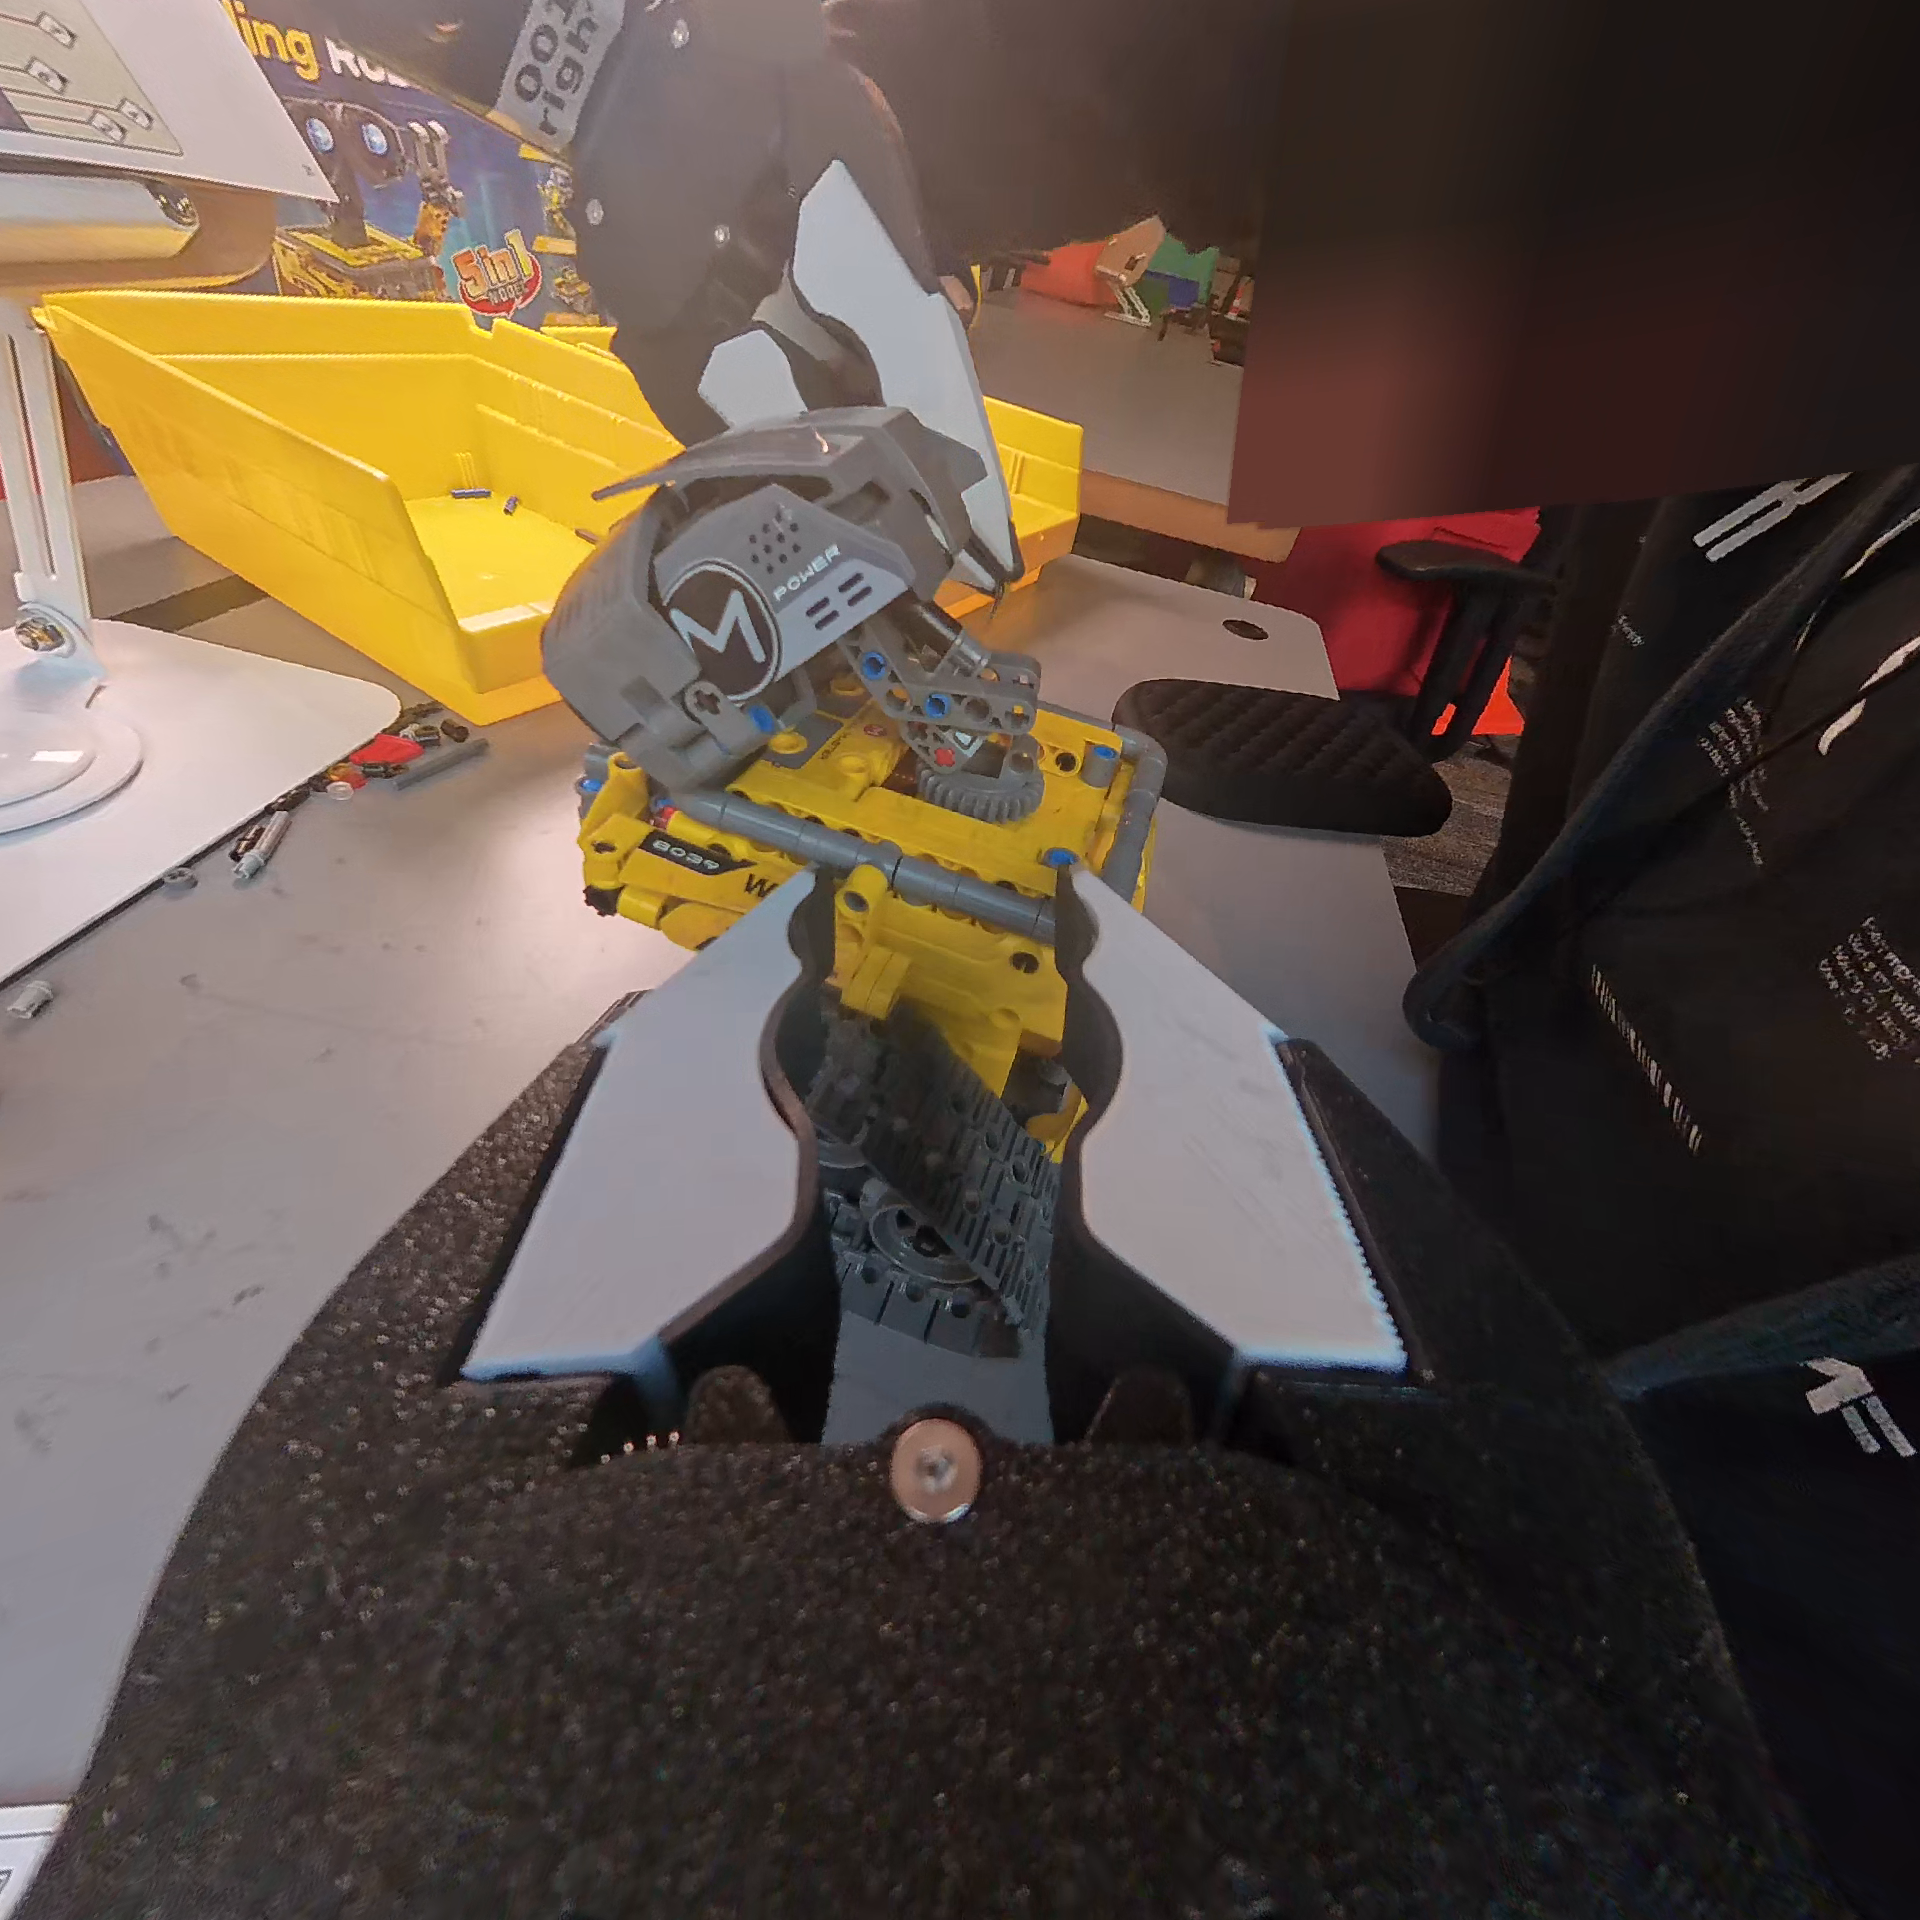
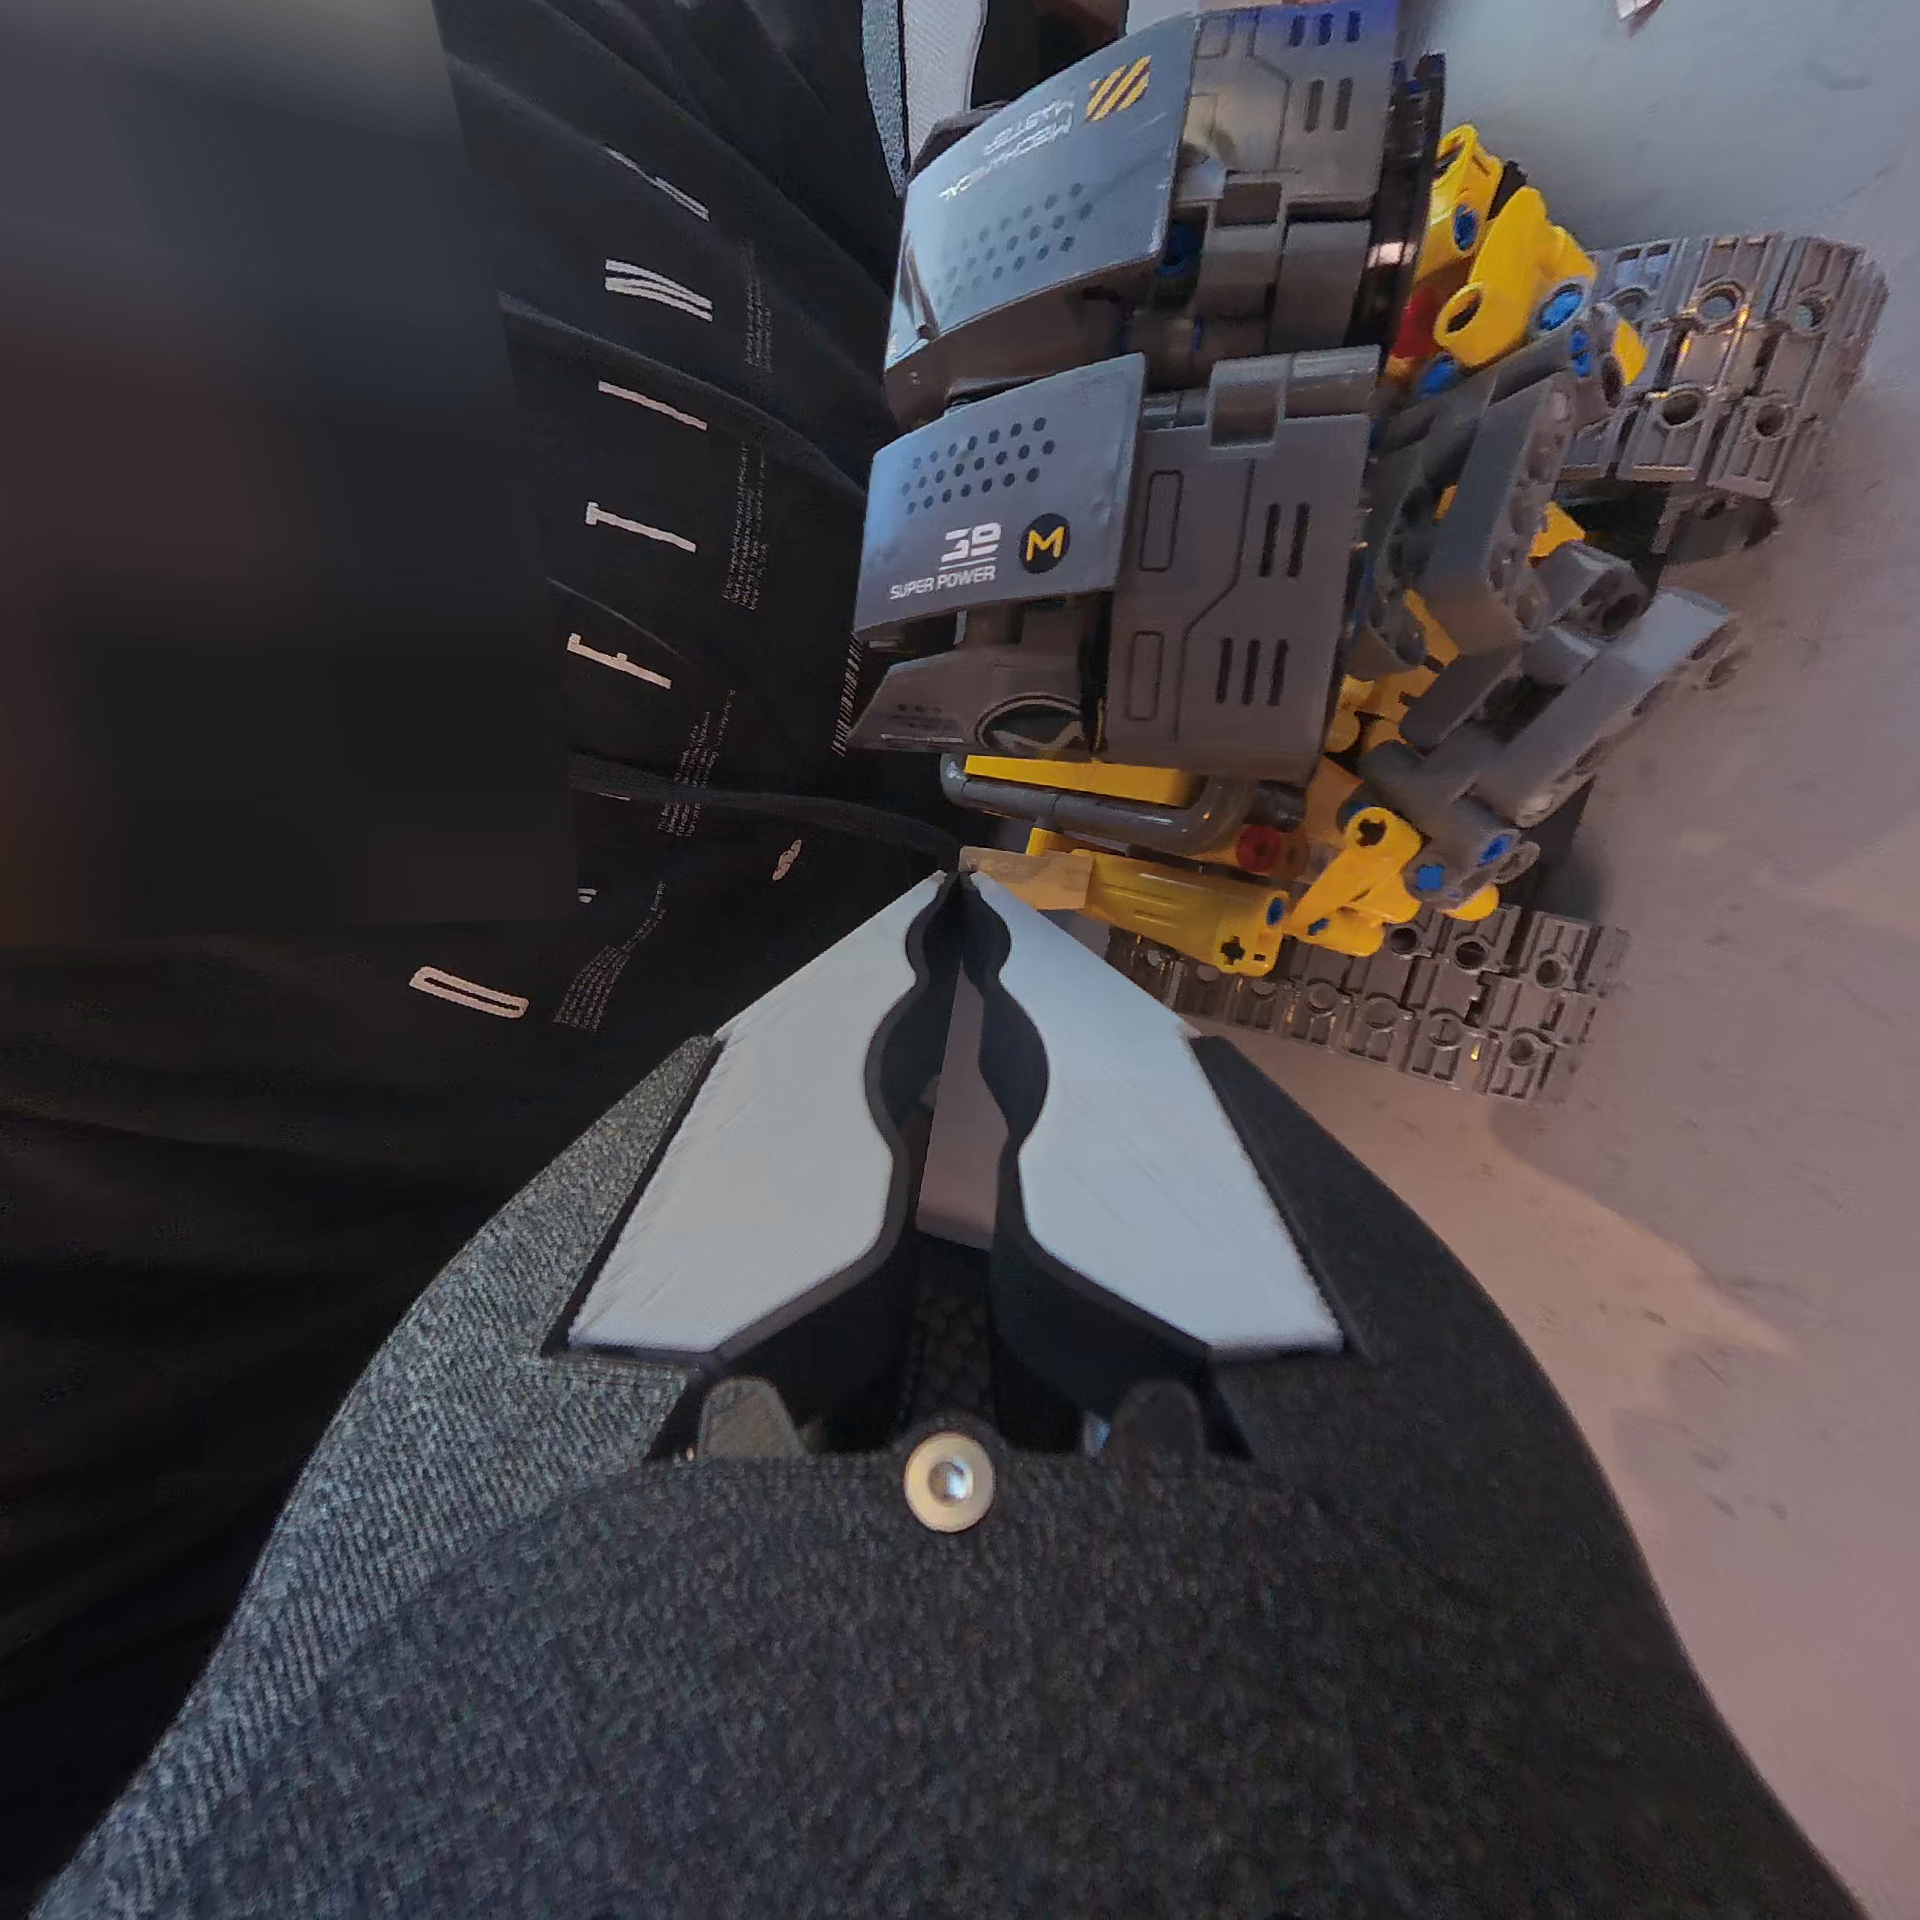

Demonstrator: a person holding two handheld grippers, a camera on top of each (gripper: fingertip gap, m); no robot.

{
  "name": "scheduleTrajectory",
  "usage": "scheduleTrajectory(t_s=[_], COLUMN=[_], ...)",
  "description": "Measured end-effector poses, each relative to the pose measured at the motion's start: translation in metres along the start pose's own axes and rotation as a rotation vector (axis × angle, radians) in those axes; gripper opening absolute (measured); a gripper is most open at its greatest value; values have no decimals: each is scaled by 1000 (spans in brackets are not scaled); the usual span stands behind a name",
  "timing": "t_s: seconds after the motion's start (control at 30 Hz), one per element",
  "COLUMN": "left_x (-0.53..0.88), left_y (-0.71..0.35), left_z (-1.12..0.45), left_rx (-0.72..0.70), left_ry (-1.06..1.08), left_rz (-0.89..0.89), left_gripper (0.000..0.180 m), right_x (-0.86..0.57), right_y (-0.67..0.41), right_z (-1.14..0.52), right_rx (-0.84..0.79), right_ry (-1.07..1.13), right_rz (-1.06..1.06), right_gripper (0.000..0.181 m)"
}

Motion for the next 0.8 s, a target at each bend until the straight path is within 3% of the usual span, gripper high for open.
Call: scheduleTrajectory(t_s=[0.8], left_x=[0], left_y=[0], left_z=[0], left_rx=[-9], left_ry=[5], left_rz=[7], left_gripper=[41], right_x=[-10], right_y=[-1], right_z=[10], right_rx=[-66], right_ry=[-44], right_rz=[-42], right_gripper=[0])
Point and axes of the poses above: each gripper's, where its closed fingertips meet, z back along the fingers, y out of its underside, x = y × z across the jaws, the point moved 1 cm from there along z, back along the fingers, and after that the axes turned 2 degrees about x, right-handed, at the moved point
